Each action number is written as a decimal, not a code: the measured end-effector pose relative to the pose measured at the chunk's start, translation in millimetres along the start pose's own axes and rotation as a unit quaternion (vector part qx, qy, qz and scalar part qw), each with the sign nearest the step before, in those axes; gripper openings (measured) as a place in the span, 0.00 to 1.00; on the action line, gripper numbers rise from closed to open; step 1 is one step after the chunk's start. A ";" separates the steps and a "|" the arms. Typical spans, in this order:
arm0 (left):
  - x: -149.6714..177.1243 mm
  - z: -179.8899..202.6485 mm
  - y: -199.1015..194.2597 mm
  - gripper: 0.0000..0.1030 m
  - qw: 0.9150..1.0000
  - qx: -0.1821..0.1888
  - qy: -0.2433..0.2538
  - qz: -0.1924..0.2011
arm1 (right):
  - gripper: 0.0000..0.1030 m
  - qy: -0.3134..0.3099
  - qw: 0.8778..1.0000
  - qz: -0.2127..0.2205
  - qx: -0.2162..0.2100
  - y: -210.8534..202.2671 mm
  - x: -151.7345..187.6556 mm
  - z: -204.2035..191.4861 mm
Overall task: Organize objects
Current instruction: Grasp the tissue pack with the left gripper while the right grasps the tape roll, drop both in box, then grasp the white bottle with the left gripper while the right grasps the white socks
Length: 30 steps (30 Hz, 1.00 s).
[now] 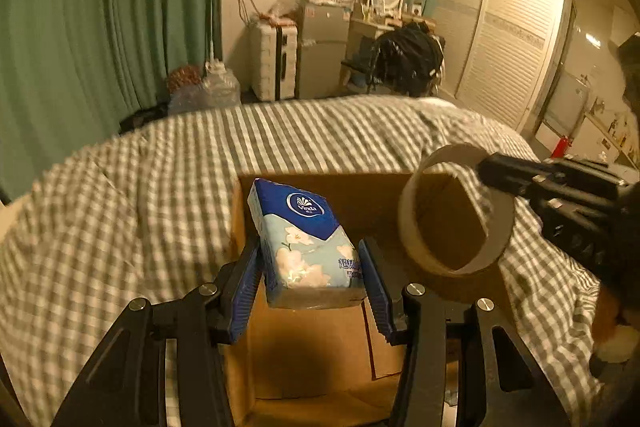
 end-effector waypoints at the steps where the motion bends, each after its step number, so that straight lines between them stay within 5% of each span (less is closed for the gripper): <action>1: 4.2 0.6 5.4 0.48 1.000 0.002 0.000 -0.004 | 0.10 0.001 1.000 -0.010 -0.003 13.4 6.3 0.7; 7: 21.1 4.6 16.0 0.51 1.000 0.003 0.006 -0.017 | 0.10 0.033 0.998 -0.035 -0.040 45.1 37.7 5.5; 10: 26.1 7.2 8.4 0.61 1.000 0.001 0.009 -0.024 | 0.12 0.052 0.997 -0.026 -0.053 38.0 38.4 5.6; 12: 31.5 10.8 -5.5 0.77 1.000 -0.006 0.009 -0.016 | 0.21 0.053 0.997 -0.021 -0.050 30.7 35.5 8.5; 13: 29.3 10.7 -9.9 0.84 1.000 -0.011 0.009 -0.011 | 0.34 0.055 0.997 -0.018 -0.048 25.3 34.6 9.1; 14: 28.8 9.9 -18.5 0.85 1.000 -0.015 0.007 -0.002 | 0.49 0.058 0.997 -0.013 -0.047 18.6 33.9 9.6; 15: 29.6 9.7 -24.0 0.86 1.000 -0.018 0.006 0.000 | 0.54 0.061 0.997 -0.006 -0.045 12.3 33.4 10.3; 25: 52.5 -19.1 -85.6 0.92 0.994 -0.108 -0.017 0.004 | 0.71 0.043 0.998 0.025 -0.045 -61.8 37.1 7.6; 30: 90.2 -29.3 -115.0 0.92 0.989 -0.144 -0.038 -0.001 | 0.80 0.019 0.998 0.035 -0.039 -100.7 52.7 0.5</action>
Point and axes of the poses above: each gripper's, at about its wrist camera, not at the fingertips, and y roughly the way its jaws point, z to its right, x to its underside, the point moved 8 cm from there along y, roughly the way its jaws point, and after that the axes turned 6 degrees about -x, right-handed, at the moved point
